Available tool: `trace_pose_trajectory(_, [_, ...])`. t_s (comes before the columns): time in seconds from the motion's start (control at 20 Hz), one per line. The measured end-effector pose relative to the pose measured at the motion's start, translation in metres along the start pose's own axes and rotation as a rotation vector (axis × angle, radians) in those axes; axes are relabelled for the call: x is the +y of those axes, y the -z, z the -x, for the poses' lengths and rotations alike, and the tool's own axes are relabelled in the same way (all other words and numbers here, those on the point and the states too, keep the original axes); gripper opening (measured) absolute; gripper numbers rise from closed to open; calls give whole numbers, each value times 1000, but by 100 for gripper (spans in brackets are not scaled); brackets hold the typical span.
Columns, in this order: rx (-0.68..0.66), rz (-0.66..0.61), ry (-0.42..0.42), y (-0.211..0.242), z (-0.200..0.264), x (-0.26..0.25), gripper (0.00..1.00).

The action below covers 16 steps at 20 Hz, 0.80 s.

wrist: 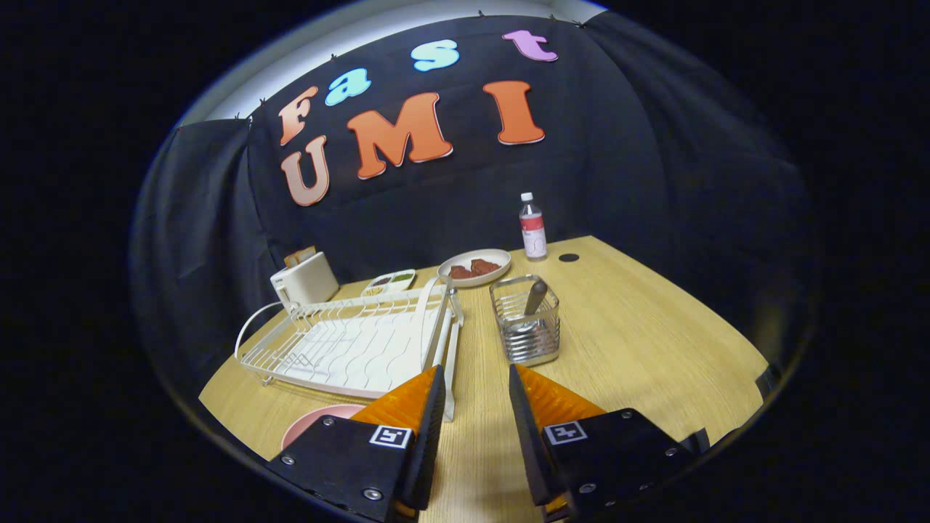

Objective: Take the plate from the dish rack, then take the spoon from the basket and place it into the plate.

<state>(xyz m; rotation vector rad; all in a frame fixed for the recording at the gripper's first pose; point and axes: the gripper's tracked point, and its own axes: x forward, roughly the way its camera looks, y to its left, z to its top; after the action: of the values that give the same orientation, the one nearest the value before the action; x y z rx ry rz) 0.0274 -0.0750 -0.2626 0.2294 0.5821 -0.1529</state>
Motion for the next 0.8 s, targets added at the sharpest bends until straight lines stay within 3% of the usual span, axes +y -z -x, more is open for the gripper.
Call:
trace_pose_trajectory(0.35, [-103, 16, 79, -25, -39, -32, 53])
trace_pose_trajectory(0.6, [-138, 57, 114, -28, -59, -46, 45])
trace_pose_trajectory(0.8, [-136, 85, 111, -24, -71, -44, 33])
